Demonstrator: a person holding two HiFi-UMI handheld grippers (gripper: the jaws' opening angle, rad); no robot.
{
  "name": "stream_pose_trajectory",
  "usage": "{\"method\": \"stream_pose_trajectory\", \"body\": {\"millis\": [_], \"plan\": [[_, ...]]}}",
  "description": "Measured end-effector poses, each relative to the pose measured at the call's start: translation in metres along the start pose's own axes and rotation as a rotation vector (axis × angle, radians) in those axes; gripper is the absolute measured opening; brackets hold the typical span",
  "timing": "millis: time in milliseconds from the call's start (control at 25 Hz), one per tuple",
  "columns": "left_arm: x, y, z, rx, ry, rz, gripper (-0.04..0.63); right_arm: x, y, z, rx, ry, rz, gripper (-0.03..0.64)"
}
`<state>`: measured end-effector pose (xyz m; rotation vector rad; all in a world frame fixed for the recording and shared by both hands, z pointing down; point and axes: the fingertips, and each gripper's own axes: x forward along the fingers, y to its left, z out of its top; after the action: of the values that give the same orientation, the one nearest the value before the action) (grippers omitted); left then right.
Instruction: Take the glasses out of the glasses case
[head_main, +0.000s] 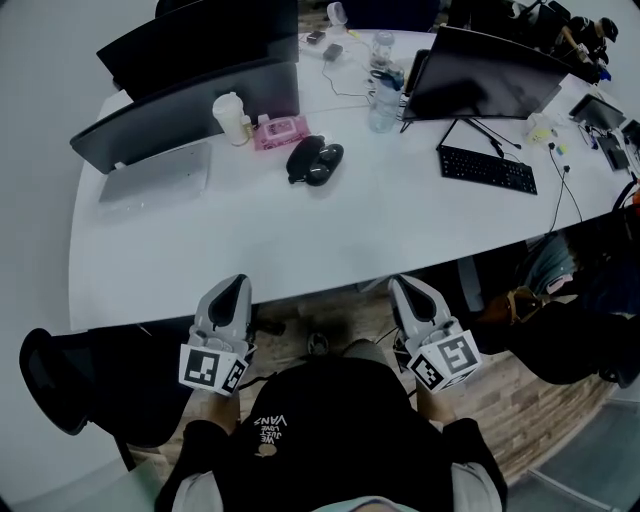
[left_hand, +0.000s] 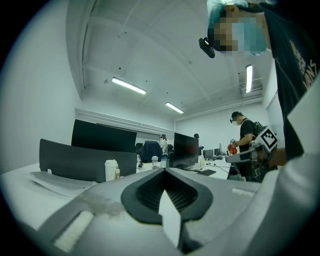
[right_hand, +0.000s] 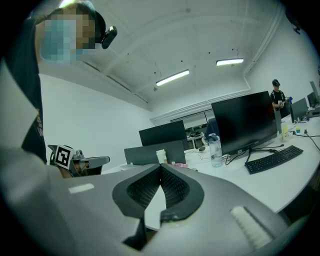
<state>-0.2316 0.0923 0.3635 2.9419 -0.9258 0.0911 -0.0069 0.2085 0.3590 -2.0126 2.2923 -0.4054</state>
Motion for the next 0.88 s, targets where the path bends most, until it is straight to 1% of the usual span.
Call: {"method": "stream_pose_trajectory", "body": {"millis": [120, 320, 520, 680, 880], "plan": [[0.003, 0.005, 0.0, -0.016, -0.001, -0.004, 0.001, 0.003, 0.0, -0.001, 0.0, 0.002, -0.013, 0.002], [0.01, 0.01, 0.002, -0.016, -0.007, -0.013, 0.0, 0.008, -0.004, 0.003, -0.006, -0.009, -0.022, 0.002], [0.017, 0.006, 0.0, -0.027, -0.004, -0.02, 0.001, 0.013, -0.013, 0.004, -0.001, -0.016, -0.022, 0.002], [0.029, 0.011, -0.001, -0.032, 0.002, 0.003, 0.0, 0.024, -0.024, 0.002, 0.009, -0.007, -0.001, 0.002], [0.048, 0.012, 0.0, -0.033, 0.002, 0.015, 0.0, 0.04, -0.038, 0.008, -0.008, 0.005, 0.04, 0.002]]}}
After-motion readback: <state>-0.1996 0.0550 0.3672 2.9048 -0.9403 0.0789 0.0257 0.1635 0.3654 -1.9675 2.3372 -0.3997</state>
